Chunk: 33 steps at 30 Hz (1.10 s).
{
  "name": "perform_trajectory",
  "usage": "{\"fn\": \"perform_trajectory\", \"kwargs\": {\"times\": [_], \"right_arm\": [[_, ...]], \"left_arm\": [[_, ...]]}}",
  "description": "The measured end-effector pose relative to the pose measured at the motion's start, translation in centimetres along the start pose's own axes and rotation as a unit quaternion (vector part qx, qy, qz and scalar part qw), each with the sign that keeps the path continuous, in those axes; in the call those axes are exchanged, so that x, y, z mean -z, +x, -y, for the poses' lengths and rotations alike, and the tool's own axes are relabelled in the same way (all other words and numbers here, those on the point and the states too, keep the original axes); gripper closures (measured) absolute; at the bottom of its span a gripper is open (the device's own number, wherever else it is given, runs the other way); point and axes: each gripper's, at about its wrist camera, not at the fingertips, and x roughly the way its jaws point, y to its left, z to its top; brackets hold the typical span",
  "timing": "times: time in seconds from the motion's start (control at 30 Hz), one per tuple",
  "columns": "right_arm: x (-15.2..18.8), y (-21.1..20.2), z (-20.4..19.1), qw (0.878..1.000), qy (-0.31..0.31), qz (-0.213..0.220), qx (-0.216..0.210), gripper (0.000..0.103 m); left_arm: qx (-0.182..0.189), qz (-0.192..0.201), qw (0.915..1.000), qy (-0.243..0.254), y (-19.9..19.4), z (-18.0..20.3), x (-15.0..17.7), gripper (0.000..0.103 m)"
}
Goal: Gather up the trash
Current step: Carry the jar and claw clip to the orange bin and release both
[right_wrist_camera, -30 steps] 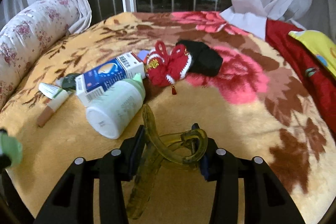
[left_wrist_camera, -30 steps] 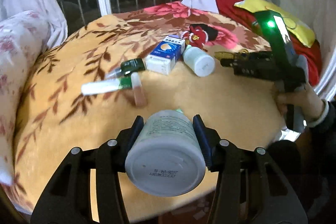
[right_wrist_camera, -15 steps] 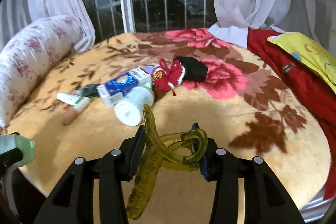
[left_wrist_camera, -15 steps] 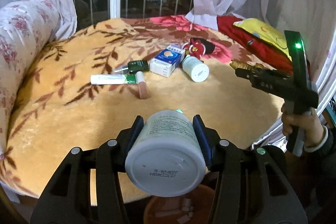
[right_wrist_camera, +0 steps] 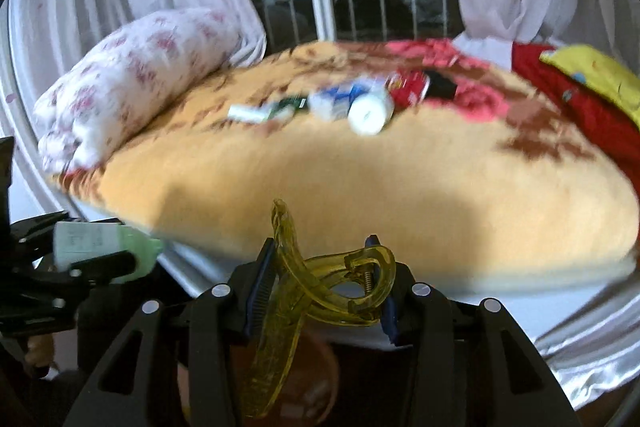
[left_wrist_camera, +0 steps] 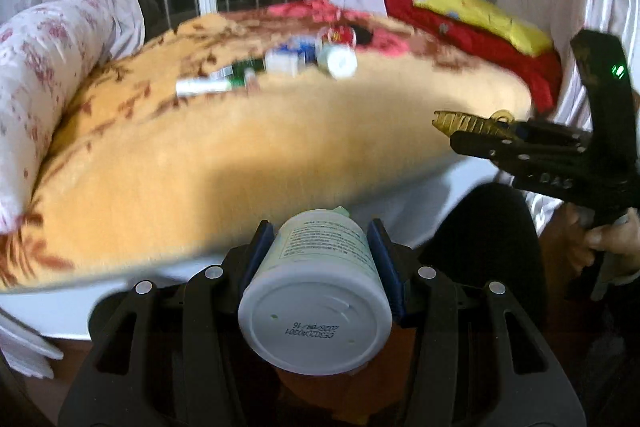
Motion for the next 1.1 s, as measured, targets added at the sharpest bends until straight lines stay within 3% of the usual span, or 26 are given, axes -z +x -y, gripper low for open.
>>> {"fn": "perform_trajectory", "kwargs": {"times": [0.37, 0.7, 0.77, 0.8, 0.9, 1.1], "right_arm": [[7.5, 4.9, -2.5, 0.992, 0.020, -0.122, -0.007, 0.059], [8.7, 8.3, -3.2, 0.982, 0.015, -0.186, -0.015, 0.058], [9.0, 9.2, -3.0, 0.979, 0.015, -0.203, -0.017, 0.055], [9.1, 9.6, -3.0, 0.977, 0.016, -0.211, -0.015, 0.052], [9.2, 9.8, -2.6, 0.977, 0.024, -0.214, -0.015, 0.049], [8.7, 8.5, -2.4, 0.981, 0.030, -0.193, -0.009, 0.047]], "left_arm": [[0.025, -0.105, 0.9936, -0.033, 5.4, -0.5, 5.8, 0.055], [0.031, -0.153, 0.9868, -0.044, 7.8, -0.7, 7.5, 0.055], [0.026, -0.169, 0.9842, -0.045, 8.5, -0.9, 7.6, 0.049], [0.023, -0.171, 0.9840, -0.046, 8.6, -1.0, 7.7, 0.040], [0.023, -0.164, 0.9851, -0.046, 8.2, -1.0, 7.7, 0.033], [0.025, -0.158, 0.9858, -0.051, 7.9, -1.3, 7.8, 0.032]]}}
